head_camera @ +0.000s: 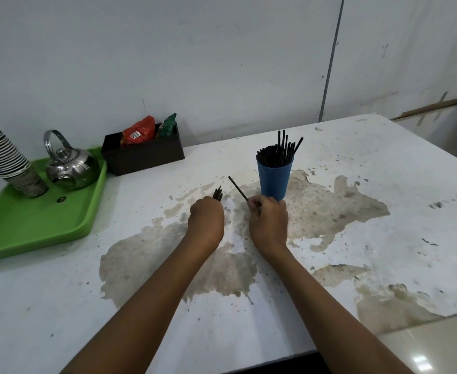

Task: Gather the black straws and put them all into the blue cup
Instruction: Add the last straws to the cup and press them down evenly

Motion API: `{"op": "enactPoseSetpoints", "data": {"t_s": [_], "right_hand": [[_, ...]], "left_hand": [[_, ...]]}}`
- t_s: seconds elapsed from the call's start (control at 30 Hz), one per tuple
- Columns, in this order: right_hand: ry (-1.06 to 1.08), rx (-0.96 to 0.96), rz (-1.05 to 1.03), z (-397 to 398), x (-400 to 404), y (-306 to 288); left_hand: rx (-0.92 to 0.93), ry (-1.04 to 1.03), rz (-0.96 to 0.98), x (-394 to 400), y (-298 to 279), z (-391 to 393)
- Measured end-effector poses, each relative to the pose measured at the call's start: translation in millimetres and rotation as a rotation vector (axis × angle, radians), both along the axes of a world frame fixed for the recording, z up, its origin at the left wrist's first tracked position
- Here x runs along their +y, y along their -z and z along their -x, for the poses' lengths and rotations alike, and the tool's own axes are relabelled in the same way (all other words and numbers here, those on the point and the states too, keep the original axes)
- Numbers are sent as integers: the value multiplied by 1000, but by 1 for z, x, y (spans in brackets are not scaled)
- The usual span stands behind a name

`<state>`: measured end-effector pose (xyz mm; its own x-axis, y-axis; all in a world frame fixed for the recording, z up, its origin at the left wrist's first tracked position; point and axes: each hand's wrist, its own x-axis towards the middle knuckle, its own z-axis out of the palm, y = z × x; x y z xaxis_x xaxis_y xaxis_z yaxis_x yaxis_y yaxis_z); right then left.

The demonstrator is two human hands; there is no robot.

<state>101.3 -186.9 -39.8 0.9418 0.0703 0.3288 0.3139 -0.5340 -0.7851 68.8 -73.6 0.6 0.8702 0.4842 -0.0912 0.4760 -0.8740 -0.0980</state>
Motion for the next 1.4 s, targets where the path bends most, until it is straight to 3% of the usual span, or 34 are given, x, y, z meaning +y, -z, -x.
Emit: {"op": "enactPoseSetpoints", "data": {"t_s": [0.23, 0.47, 0.6, 0.8, 0.93, 1.3, 1.4], "right_hand": [[4, 3, -11, -1, 0, 0], [-19, 25, -45, -2, -1, 1], [-48, 31, -67, -2, -2, 1], [-66, 24, -47, -3, -2, 2], [-93, 4, -48, -3, -1, 3], [-132, -45, -78, -1, 2, 3], [-127, -35, -79, -3, 1, 5]], "left_hand": [[135, 70, 8, 5, -13, 1], [38, 29, 195, 15, -12, 10], [-165, -17, 428, 28, -12, 16], [-681, -177, 1109, 48, -3, 17], [-990, -117, 1453, 43, -4, 15], [-925, -137, 1395, 36, 18, 17], [-811, -202, 1318, 38, 13, 13]]}}
